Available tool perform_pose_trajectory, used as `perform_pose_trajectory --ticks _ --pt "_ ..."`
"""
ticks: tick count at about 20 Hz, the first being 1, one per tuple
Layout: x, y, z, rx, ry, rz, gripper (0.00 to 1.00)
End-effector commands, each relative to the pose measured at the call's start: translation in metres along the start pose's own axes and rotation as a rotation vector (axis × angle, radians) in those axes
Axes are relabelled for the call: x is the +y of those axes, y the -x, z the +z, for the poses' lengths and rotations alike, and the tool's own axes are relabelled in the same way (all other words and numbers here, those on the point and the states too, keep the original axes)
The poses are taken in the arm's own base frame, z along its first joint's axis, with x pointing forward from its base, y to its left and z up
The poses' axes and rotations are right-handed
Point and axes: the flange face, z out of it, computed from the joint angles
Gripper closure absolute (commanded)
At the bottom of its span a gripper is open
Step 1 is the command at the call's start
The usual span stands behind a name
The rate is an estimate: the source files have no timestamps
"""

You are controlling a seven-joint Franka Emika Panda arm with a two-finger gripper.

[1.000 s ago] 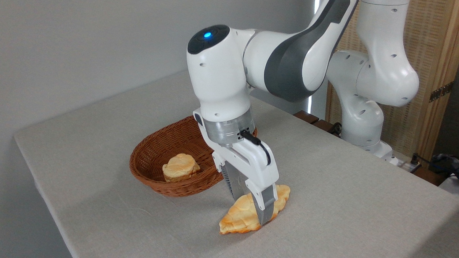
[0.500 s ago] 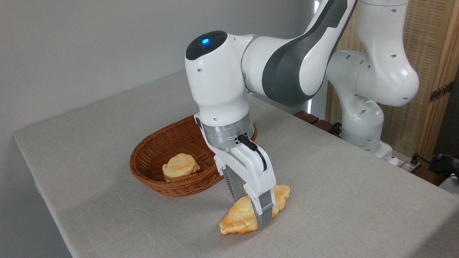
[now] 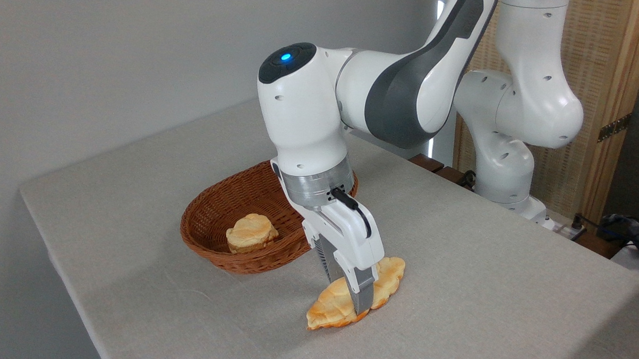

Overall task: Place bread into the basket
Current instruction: 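Lift the pastry and carry it over the wicker basket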

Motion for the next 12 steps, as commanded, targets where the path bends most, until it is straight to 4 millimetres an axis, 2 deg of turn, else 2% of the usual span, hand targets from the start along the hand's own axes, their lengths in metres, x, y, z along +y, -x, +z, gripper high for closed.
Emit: perform_pose_trajectory --ticks 1,4,6,10,12 --pt "-0.003 0.004 -0.001 -0.002 -0.020 0.014 0.42" --pt "-0.008 0.011 -0.010 0.015 -0.031 -0.005 0.42" --pt "-0.018 0.016 -0.028 0.046 -0.049 -0.029 0.42" --pt "-0.028 0.009 -0.067 0.174 -0.056 -0.088 0.42" --pt "-0.029 0.006 -0.081 0.213 -0.042 -0.104 0.42"
